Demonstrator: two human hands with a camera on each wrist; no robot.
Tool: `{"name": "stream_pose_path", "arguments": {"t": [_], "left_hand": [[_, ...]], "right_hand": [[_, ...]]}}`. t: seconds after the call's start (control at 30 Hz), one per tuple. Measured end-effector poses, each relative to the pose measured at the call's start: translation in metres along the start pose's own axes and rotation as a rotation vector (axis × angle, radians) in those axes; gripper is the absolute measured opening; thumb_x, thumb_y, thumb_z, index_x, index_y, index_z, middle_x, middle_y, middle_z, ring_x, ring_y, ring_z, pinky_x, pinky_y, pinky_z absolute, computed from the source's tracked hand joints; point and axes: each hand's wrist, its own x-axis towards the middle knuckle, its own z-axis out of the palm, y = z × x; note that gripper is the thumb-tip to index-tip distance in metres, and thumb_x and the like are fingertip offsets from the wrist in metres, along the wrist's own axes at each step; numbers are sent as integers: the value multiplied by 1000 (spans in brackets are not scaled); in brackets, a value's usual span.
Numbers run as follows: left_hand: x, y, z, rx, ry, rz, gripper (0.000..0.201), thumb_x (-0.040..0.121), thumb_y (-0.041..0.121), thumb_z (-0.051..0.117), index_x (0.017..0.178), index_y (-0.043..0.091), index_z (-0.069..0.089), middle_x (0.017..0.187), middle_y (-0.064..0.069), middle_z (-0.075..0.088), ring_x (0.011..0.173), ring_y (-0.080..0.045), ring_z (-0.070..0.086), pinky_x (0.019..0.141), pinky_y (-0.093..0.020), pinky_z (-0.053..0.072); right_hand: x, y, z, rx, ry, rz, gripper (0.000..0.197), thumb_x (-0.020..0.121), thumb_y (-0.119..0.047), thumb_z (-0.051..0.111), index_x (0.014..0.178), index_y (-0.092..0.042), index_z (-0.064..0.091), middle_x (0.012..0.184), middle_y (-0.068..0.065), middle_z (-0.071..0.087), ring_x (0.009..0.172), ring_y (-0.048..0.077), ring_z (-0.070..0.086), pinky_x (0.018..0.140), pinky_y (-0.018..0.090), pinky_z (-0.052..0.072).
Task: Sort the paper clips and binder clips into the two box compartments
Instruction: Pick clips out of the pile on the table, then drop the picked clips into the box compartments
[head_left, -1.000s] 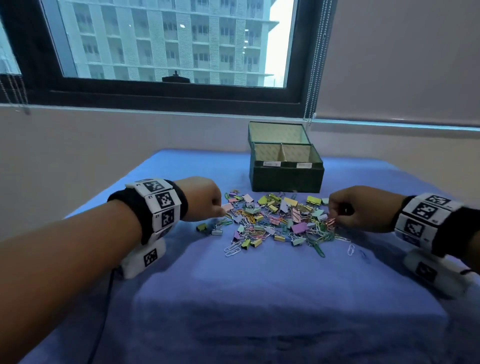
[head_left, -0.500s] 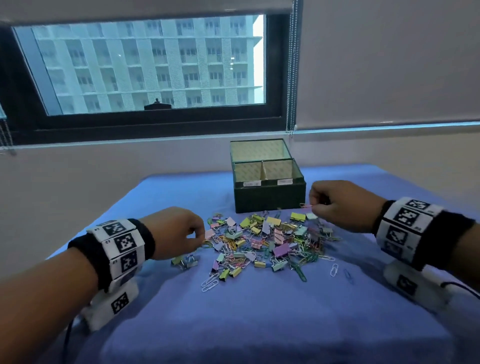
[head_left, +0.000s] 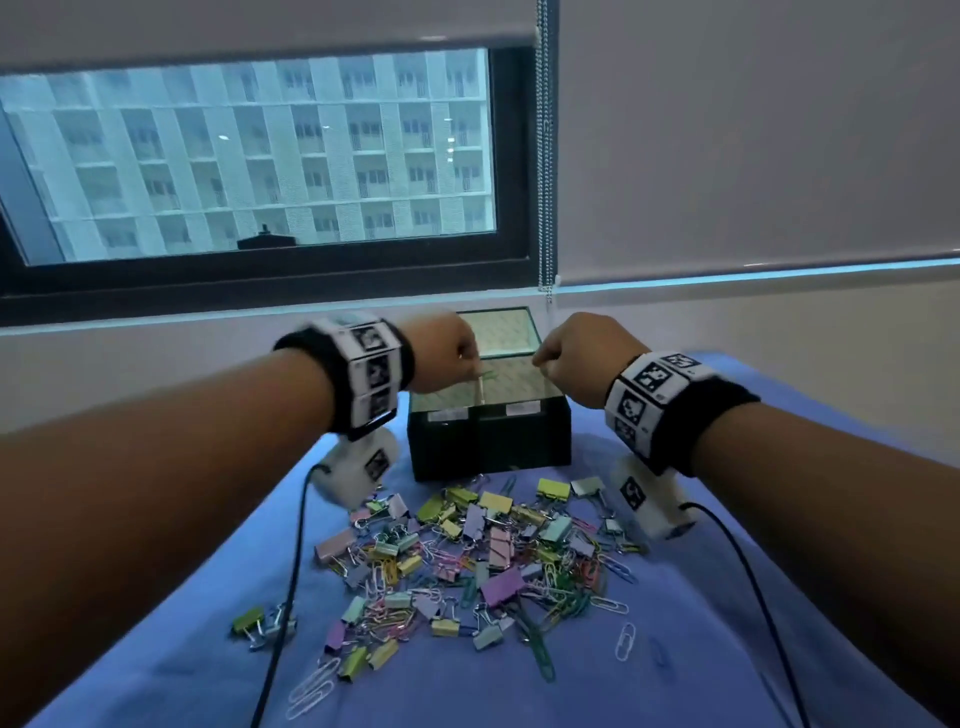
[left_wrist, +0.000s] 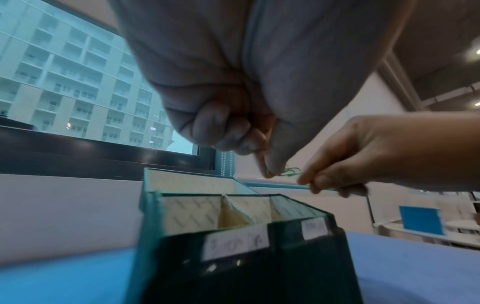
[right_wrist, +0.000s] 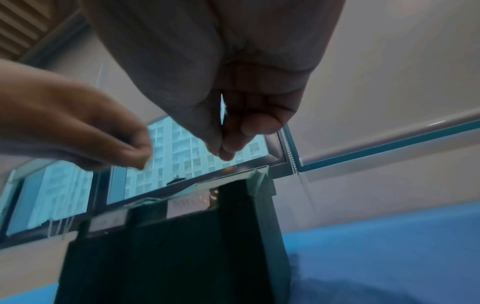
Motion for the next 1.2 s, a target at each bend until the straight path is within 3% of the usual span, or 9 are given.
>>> {"name": "stream_pose_path", "arguments": {"t": [0.1,0.27,0.43,0.5,0.67,0.77,0.93,1.03,1.2], "left_hand": [[36,24,15,-25,-4,-1,25,92,31,60,96,11,75,99,-3,72,92,-22,64,80,-29,48],[54,45,33,-38,-117,24,22,86,12,60,101,8,75,100,-8,73,91,-26,67,88,-37,55],[17,32,17,-127,57,58,32,90,9,56,118,15,70,114,-1,70,107,-19,64,92,-26,45],[-14,15,6,-200,97,56,27,88,14,61,111,22,71,104,8,72,98,-12,65,85,-24,47],[-105,-35,8,-128,-228,-16,13,86,22,68,96,31,70,87,17,66,87,-9,64,81,-24,48],[-137,-54,28,-38,-361,-48,28,91,26,62,117,34,67,108,17,67,101,-8,63,95,-27,48],[-141,-71,55,23,-392,-135,50,99,15,43,147,33,39,148,7,45,132,-17,46,110,-33,37],[-134,-72,63,-41,-404,-123,62,97,11,45,153,31,25,148,12,44,129,-16,48,108,-31,38],[-129,-69,62,-9,-307,-114,49,92,24,59,140,26,48,124,6,63,114,-19,58,97,-32,48]], "right_hand": [[-28,7,-7,-12,-40,-68,24,88,-13,57,99,-18,78,104,-1,73,98,20,65,85,26,49],[-70,8,2,-223,-399,-200,24,90,-21,59,110,-27,71,110,-8,70,97,16,63,87,32,52],[-57,-11,13,-275,-442,-252,33,94,-14,50,118,-28,69,118,-6,68,103,19,63,90,32,51],[-48,-22,22,-351,-470,-303,33,92,-13,54,118,-28,68,115,-5,68,99,21,64,86,32,53],[-38,-41,49,-610,-647,-360,24,89,-18,53,105,-16,71,100,4,71,87,29,66,70,30,53],[-43,-49,50,-690,-670,-324,19,87,-14,55,100,-8,68,86,6,63,72,28,55,56,27,41],[-47,-48,52,-716,-638,-264,21,90,-16,53,102,-6,67,85,5,61,71,24,52,63,29,41],[-48,-56,40,-696,-553,-268,14,91,-21,54,92,-11,64,84,3,62,75,24,59,64,29,47],[-39,-92,34,-554,-442,-282,28,87,-7,46,104,-24,61,93,-3,59,75,19,54,51,20,35]]}}
